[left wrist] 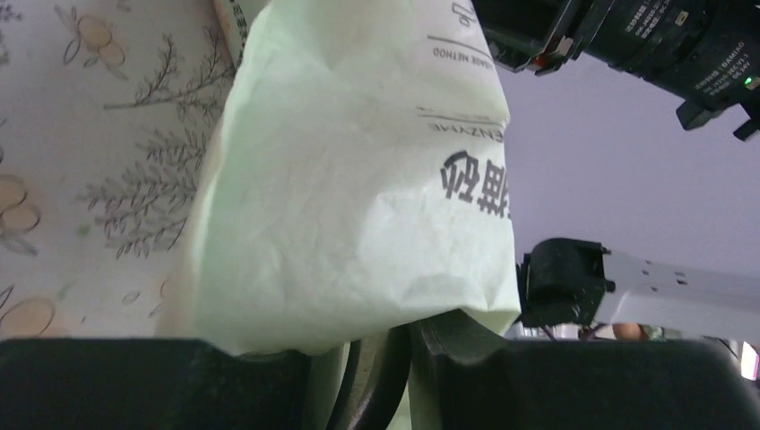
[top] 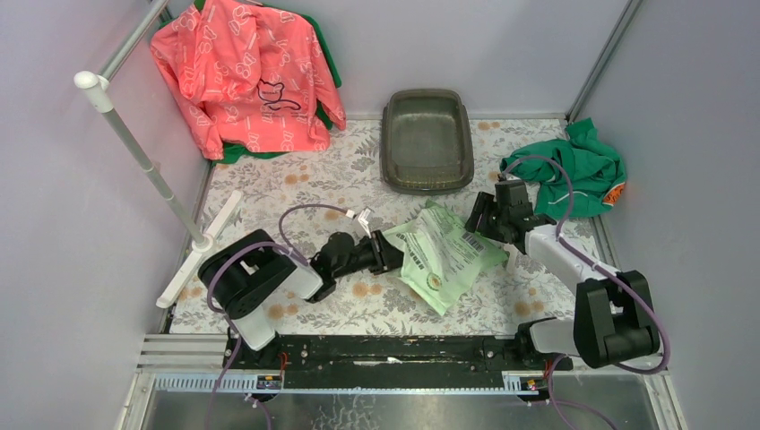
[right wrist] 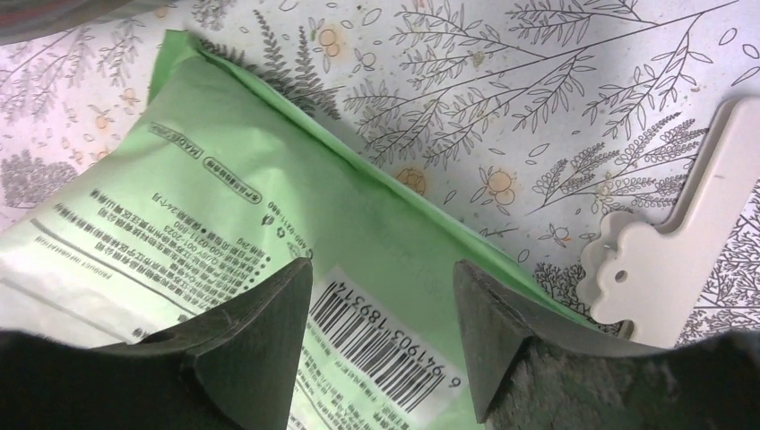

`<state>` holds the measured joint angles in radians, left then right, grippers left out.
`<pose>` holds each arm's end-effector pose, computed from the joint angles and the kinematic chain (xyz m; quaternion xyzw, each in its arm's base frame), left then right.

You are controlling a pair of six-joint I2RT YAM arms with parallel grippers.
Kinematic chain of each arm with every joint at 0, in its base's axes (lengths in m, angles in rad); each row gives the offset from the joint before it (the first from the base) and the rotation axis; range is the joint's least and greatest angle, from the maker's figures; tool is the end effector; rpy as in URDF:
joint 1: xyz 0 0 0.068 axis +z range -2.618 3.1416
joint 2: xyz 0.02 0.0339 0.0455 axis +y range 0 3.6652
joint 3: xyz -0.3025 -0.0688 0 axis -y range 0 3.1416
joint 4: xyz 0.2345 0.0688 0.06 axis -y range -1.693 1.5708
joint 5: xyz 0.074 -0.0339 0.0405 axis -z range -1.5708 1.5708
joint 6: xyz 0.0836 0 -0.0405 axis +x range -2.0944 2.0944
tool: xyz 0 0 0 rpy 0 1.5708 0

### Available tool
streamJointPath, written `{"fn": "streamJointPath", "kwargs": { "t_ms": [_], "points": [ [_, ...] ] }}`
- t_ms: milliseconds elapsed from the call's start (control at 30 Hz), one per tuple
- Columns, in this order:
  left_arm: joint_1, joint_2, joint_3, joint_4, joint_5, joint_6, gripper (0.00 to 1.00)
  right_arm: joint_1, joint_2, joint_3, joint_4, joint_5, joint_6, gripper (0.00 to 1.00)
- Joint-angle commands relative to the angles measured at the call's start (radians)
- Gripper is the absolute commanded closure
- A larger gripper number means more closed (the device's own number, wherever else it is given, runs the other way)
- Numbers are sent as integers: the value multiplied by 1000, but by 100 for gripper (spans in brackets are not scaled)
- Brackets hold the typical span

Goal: Fill the litter box with clean litter
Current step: 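Scoop the cat litter from the cat litter bag.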

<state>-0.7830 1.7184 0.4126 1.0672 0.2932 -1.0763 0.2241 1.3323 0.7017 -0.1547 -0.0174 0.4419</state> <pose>0.2193 -0.2524 0.1657 -0.0244 0.7826 -0.5586 0.2736 0.2773 0.0647 0.2062 0.0971 0.9187 0.1327 0.3591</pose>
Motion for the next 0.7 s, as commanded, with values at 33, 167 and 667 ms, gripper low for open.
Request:
{"fn": "streamJointPath", "kwargs": {
  "t_ms": [33,167,667],
  "points": [
    [78,-36,-103,239,145,-39,100,12,-86,2,-54,-46,4,33],
    [126,-40,-157,322,205,-77,100,12,-109,-14,-60,-47,1,33],
    [187,-386,-336,65,193,-61,100,12,-128,-32,-53,-61,5,33]
  ]
}}
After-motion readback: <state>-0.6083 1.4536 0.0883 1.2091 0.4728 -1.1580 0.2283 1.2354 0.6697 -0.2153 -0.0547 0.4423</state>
